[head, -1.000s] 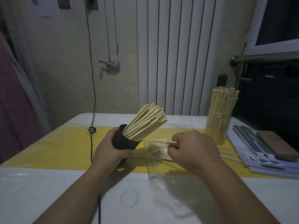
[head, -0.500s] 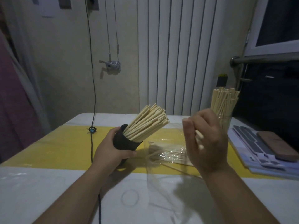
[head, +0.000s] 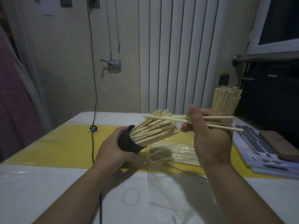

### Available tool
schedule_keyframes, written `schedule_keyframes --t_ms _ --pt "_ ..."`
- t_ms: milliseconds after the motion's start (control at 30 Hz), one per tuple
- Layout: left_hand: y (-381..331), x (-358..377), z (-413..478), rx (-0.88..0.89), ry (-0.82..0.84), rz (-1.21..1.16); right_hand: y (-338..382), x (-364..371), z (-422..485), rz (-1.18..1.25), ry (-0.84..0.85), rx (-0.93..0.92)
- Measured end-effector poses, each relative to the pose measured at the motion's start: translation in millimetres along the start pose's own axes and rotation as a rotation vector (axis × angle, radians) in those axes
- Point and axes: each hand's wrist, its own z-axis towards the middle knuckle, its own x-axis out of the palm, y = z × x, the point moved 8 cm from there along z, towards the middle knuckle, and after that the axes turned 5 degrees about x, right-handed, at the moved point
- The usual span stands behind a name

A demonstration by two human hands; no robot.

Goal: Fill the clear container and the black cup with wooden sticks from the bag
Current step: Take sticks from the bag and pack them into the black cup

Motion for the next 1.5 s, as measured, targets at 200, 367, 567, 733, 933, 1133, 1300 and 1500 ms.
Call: schedule_keyframes --t_ms 200,367,567,733,933,1133,1300,1500 --pt "-0.1 -0.4 -0.8 0.028 -0.014 0.004 -9.8 4.7 -2.7 -0.102 0.029 0.019" --pt "-4.8 1.6 -1.0 0.061 -0.003 0.023 -28.9 12.8 -3.0 -0.165 0.115 0.072" --pt "-5.5 2.2 -0.4 0.070 -0.004 0.044 -49.2 30.3 -9.5 -0.307 0.304 0.184" --pt "-7.1 2.4 -2.1 0.069 0.006 0.032 -43.7 22.2 -6.5 -0.069 0.206 0.181" --pt "-9.6 3.7 -1.7 0.077 0.008 0.071 -52.7 30.1 -13.5 -0.409 0.245 0.103" --pt "-9.9 2.5 -1.6 0.080 -0.003 0.051 -40.7 20.8 -11.5 -0.301 0.134 -0.050" --pt "-9.2 2.9 -1.3 0.082 -0.003 0.054 -58.0 30.6 -9.6 -0.459 0.219 0.019" --pt "-9.3 2.4 -1.7 0.076 -0.003 0.051 -52.6 33.3 -9.7 -0.406 0.317 0.029"
